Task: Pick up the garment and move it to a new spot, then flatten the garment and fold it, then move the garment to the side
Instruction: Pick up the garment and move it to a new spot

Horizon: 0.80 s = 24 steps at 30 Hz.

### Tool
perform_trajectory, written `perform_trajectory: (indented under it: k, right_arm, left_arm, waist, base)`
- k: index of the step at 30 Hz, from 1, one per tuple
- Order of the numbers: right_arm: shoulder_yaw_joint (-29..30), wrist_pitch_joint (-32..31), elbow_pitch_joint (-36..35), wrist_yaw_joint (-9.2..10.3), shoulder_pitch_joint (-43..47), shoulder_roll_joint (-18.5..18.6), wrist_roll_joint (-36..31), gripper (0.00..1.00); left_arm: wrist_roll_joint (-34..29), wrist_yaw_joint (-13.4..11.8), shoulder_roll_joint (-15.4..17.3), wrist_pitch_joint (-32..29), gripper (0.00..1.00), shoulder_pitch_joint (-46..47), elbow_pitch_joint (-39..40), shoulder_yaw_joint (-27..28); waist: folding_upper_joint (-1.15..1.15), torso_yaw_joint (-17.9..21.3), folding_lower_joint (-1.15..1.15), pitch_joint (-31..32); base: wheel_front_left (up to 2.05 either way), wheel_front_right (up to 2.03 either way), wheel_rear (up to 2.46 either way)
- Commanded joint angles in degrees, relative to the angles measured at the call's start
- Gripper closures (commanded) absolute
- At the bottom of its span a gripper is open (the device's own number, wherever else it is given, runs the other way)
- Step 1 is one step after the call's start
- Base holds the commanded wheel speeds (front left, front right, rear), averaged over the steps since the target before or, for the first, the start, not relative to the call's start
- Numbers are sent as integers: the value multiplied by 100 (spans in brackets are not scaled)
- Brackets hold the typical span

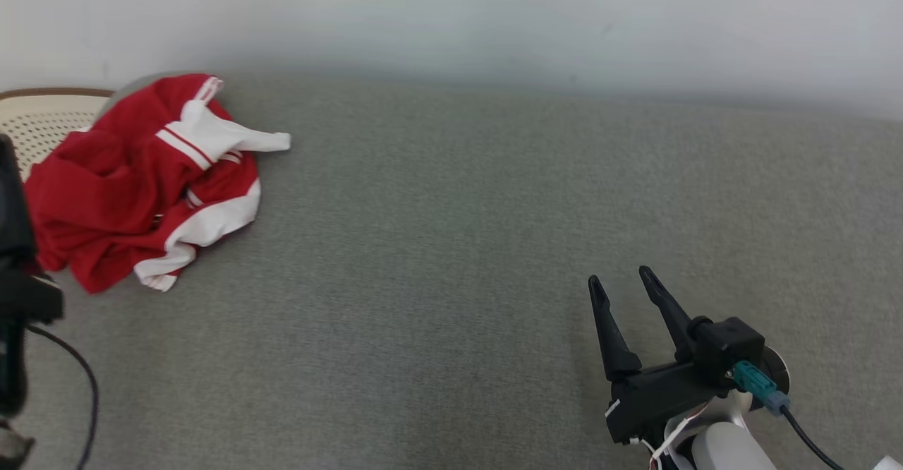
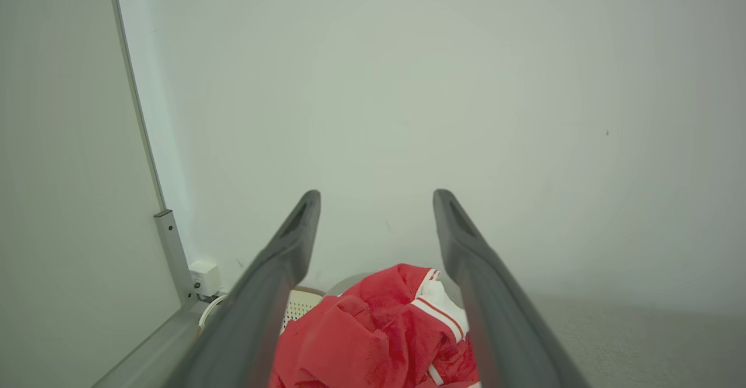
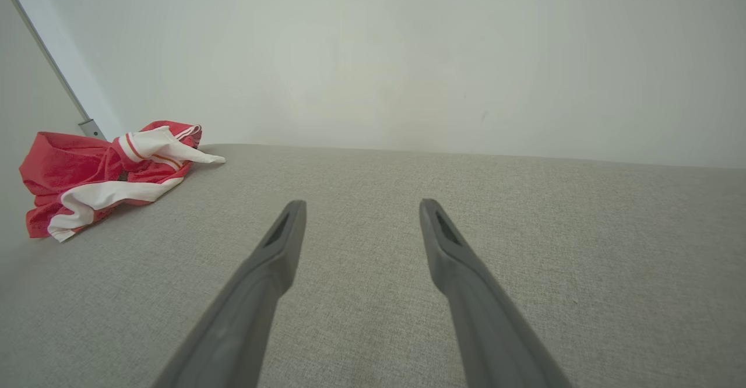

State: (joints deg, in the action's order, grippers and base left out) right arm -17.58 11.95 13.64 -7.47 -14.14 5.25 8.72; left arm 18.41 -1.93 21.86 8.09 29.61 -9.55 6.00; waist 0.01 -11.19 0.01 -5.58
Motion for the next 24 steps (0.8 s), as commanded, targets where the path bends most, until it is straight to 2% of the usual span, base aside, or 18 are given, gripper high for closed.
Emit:
perform_trajectory:
  k: [1,3,4,9,19,24]
  right_arm:
    - [-27,29,-17,-4,-102,33,-10,0]
    - [-67,30,-14,-4,-179,56,4,0]
    - [-67,30,-14,-4,-179,56,4,0]
    - [-85,52,-27,-4,-323,99,11,0]
    - [-136,67,-68,-4,-536,111,44,0]
    - [-141,93,-65,-4,-581,81,49,0]
  left_arm:
    - [64,81,143,-95,0,227,-163,53]
    - [70,119,340,-170,0,519,-361,117]
    - [70,119,340,-170,0,519,-361,117]
    - [199,331,711,-438,0,1164,-1033,155]
    - [255,668,1182,-976,0,2247,-2623,-118]
    - [231,743,1381,-1241,0,2522,-3328,-251]
  waist:
    - [-1,406,-1,-402]
    - [-1,514,-1,-492]
    - [-1,514,-1,-492]
    - [-1,756,-1,-679]
    - [-1,1179,-1,-1045]
    - [-1,1381,-1,-1225]
  base:
    - [0,0,0]
    - [0,0,0]
    - [0,0,0]
    - [0,0,0]
    - [0,0,0]
    - [0,0,0]
